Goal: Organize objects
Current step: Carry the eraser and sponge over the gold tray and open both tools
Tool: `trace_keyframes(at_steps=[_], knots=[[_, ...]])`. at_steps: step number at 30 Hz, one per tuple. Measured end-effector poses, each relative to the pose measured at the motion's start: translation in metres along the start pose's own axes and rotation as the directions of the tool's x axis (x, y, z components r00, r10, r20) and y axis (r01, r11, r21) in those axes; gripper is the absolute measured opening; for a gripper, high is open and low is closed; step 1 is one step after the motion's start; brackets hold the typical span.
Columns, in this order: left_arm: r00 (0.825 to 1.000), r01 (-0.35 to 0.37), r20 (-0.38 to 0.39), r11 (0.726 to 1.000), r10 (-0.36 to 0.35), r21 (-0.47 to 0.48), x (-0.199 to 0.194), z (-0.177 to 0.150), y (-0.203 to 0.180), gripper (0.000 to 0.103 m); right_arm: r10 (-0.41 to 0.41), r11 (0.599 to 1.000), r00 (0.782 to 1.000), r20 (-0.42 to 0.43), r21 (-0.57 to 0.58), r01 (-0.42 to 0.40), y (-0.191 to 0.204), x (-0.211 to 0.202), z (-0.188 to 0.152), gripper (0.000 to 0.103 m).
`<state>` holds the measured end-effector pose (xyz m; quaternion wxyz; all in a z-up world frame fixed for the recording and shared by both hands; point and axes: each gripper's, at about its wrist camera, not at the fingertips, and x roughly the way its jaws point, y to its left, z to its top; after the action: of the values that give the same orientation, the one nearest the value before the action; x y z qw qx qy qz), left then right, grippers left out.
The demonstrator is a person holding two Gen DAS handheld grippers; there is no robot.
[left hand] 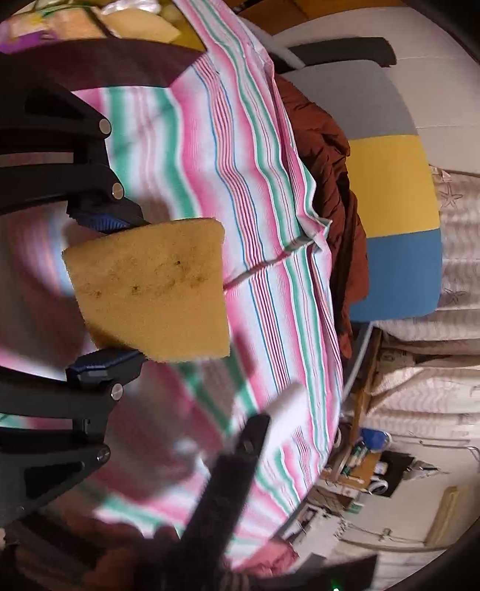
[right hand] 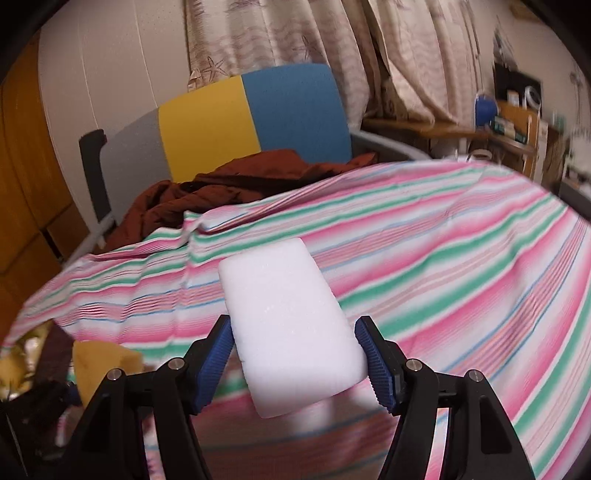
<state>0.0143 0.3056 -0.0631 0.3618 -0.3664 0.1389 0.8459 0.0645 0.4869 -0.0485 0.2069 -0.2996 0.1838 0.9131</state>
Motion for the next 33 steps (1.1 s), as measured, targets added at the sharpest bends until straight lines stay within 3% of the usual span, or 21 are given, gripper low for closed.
trace_keyframes(at_steps=[7, 15, 26, 33], knots=[[0.998, 0.024, 0.06, 1.0, -0.025, 0.014, -0.062, -0.017, 0.015, 0.052, 0.097, 0.995, 0.995, -0.03, 0.0, -0.097, 0.036, -0.023, -0.024, 0.068], [0.996, -0.017, 0.089, 0.997, 0.024, -0.079, -0.107, -0.035, 0.061, 0.053, 0.22, 0.973, 0.973, -0.063, -0.059, -0.224, 0.101, -0.047, -0.035, 0.068], [0.988, -0.104, 0.083, 0.966, 0.127, -0.238, -0.147, -0.07, 0.127, 0.053, 0.375, 0.902, 0.915, -0.151, -0.169, -0.397, 0.198, -0.07, -0.054, 0.068], [0.973, -0.189, 0.069, 0.926, 0.222, -0.328, -0.168, -0.09, 0.166, 0.053, 0.436, 0.855, 0.874, -0.216, -0.205, -0.477, 0.243, -0.07, -0.068, 0.068]])
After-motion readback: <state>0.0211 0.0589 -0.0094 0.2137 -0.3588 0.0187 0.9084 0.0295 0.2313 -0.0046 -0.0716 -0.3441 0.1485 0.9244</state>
